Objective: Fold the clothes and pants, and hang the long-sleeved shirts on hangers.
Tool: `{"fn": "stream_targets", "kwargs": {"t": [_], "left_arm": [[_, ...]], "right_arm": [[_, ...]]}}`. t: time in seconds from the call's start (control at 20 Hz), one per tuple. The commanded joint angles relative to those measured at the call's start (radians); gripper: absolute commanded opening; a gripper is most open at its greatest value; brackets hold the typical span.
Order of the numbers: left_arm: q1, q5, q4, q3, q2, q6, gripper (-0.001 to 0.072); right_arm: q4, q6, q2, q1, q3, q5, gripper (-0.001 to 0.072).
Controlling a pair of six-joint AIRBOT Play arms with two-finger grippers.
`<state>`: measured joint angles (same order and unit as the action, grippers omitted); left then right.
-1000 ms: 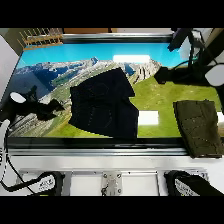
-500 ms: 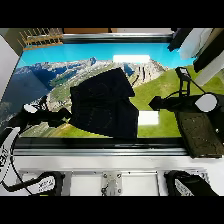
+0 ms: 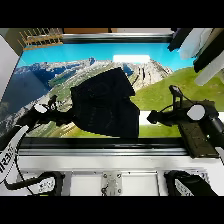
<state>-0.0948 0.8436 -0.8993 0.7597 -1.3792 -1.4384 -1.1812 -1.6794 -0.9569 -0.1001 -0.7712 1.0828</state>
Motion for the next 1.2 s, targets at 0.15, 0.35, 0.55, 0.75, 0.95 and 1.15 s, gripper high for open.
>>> {"fn": "stream_targets", "kwargs": {"t": [0.15, 0.35, 0.55, 0.75, 0.95, 1.15], "left_arm": [[0.033, 0.027, -0.008, -0.001, 0.105, 0.018, 0.0023], [0.069, 0.028, -0.033, -0.001, 0.110, 0.017, 0.0023], [0.082, 0.029, -0.033, -0.001, 0.110, 0.017, 0.0023], [0.079, 0.028, -0.034, -0.001, 0.110, 0.017, 0.0023], [0.079, 0.039, -0.033, -0.001, 0.111, 0.017, 0.0023], [0.079, 0.057, -0.032, 0.002, 0.199, 0.013, 0.0022]], "right_arm": [[0.174, -0.351, -0.014, -0.081, 0.299, -0.186, 0.0609], [0.357, -0.371, -0.083, -0.180, 0.353, -0.396, 0.0609], [0.430, -0.371, -0.162, -0.246, 0.352, -0.550, 0.0609], [0.434, -0.357, -0.184, -0.252, 0.350, -0.634, 0.0454], [0.429, -0.285, -0.184, -0.252, 0.335, -0.688, 0.0021], [0.288, -0.189, -0.142, -0.208, 0.241, -0.626, 0.0013]]}}
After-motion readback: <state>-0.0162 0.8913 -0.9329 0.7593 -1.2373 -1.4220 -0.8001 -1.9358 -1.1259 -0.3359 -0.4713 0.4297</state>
